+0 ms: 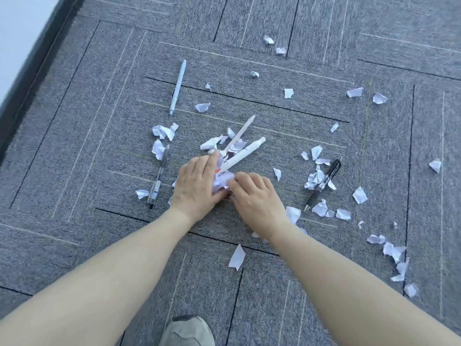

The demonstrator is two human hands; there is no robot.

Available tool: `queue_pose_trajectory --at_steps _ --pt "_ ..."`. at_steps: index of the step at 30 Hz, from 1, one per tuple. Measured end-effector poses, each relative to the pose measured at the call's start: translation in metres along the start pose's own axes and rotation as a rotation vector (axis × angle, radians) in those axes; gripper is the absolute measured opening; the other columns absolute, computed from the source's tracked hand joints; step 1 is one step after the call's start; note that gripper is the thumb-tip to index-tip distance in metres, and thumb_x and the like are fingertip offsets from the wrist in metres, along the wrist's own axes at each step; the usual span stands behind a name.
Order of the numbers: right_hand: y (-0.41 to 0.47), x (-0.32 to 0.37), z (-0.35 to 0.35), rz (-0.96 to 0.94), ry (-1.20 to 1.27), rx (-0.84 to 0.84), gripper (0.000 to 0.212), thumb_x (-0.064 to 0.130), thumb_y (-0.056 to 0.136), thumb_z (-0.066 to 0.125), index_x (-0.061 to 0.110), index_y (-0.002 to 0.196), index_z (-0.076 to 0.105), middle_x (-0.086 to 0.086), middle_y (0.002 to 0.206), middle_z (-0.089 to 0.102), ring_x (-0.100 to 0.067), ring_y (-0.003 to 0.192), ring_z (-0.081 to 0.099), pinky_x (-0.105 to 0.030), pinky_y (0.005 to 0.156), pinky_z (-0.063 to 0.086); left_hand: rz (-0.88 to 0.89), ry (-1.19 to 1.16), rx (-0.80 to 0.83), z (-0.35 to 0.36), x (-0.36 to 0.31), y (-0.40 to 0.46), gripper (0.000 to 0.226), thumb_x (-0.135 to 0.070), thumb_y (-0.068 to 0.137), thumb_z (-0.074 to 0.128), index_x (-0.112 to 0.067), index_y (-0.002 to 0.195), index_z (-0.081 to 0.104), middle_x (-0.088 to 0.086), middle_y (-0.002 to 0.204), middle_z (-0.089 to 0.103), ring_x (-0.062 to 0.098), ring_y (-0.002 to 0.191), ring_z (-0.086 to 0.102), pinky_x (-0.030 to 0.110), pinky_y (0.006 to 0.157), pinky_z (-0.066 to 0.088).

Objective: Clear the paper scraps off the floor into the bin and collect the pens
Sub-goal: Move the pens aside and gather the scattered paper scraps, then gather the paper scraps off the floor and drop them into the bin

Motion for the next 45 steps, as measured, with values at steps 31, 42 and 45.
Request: queue_pose_trajectory --at_steps 31,42,45 --pt "-0.172 -0.183 -0.359 1.032 0.822 -1.299 0.036 0.017 0.091 0.053 0.021 0.057 0.042 0.01 0.051 0.037 -0.019 0.053 0.034 -0.033 0.052 0.028 0.47 -1.038 -0.084 -0.178 -0.417 0.115 0.046 -0.024 0.094 0.05 -0.021 0.057 0.023 -0.007 0.047 0.022 0.013 0.048 0.021 0.025 0.044 0.017" --pt "-0.366 -0.24 -0.395 1.523 0.652 -1.289 0.033 0.028 0.092 0.056 0.016 0.062 0.056 0.011 0.053 0.055 -0.018 0.055 0.052 -0.025 0.053 0.042 0.637 -0.844 0.358 -0.131 -0.644 0.059 0.047 -0.033 0.087 0.059 -0.016 0.052 0.034 -0.003 0.05 0.039 0.019 0.05 0.037 0.031 0.047 0.023" --pt "-0.384 -0.241 -0.385 1.6 0.723 -1.175 0.038 0.041 0.098 0.042 0.02 0.076 0.065 0.006 0.078 0.061 -0.015 0.075 0.055 -0.032 0.074 0.04 0.678 -0.579 0.528 -0.115 -0.658 0.054 0.039 -0.047 0.085 0.056 -0.016 0.062 0.048 -0.002 0.06 0.05 0.015 0.055 0.046 0.029 0.05 0.033"
Point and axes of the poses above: each hand's wrist, its own y-axis towards the middle knuckle, its own z-axis out of the palm, x = y × z, the point moved 3 cm from there along y, towards the middle knuckle
